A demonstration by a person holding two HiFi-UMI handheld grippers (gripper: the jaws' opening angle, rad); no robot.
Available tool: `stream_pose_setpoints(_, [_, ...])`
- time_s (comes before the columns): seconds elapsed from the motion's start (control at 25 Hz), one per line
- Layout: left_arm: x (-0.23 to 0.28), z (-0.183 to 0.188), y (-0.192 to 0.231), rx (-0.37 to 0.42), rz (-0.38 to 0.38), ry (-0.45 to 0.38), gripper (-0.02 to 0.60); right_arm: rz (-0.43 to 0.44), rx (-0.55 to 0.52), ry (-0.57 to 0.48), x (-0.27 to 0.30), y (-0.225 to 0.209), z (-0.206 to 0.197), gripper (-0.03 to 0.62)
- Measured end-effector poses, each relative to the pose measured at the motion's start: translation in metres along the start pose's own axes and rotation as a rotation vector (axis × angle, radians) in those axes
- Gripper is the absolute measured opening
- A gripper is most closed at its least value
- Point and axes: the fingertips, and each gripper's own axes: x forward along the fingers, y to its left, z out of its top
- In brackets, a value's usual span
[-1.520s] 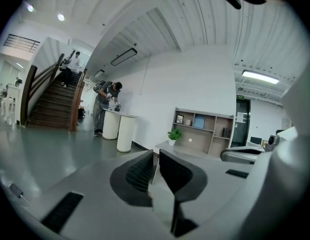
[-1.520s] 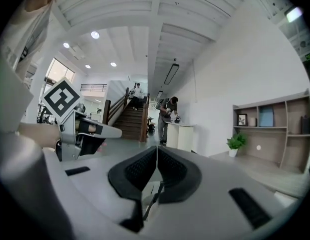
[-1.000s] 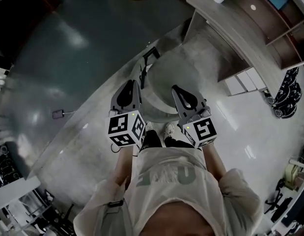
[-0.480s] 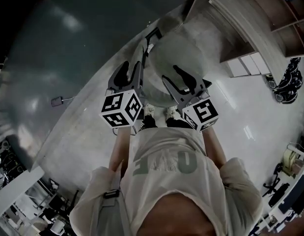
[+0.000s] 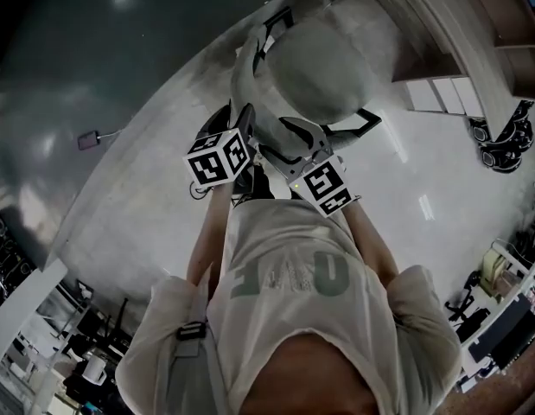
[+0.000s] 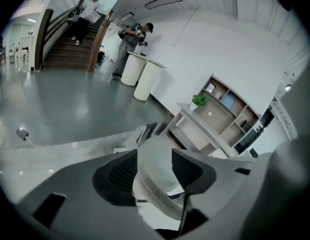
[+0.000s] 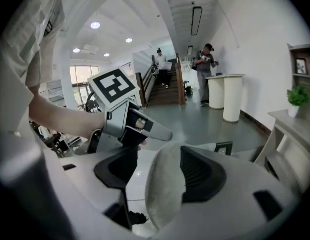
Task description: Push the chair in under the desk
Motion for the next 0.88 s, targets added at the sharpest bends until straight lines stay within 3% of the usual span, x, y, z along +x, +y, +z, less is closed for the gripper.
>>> stream_pose_setpoints(0.2, [0.011, -0.035, 0.021, -0.133, 0.012, 0.078, 0.206, 0.032, -0.013, 0.145, 0.023, 0.011, -0.054, 0.256])
stream_pose_setpoints(0.4, [0.035, -0.061, 0.017, -0.197, -0.030, 0.166, 0.212, 0.009, -0.012, 0.240, 0.043, 0.007, -0.092, 0.256])
stream_pose_setpoints(0.72, [0.046, -0.067, 0.022, -0.171, -0.026, 0.238, 0.209, 0.000, -0.024, 0.319, 0.063, 0.010, -0.121, 0.256])
stream_pose_setpoints(0.84, [0.048, -0.068, 0.023, -0.152, -0.035, 0.277, 0.207, -0.043, -0.038, 0.355, 0.071, 0.006, -0.134, 0.255])
stream_pose_setpoints(0.88, [0.049, -0.069, 0.023, -0.142, -0.032, 0.288, 0.204, -0.072, -0.048, 0.358, 0.072, 0.002, -0.138, 0.227])
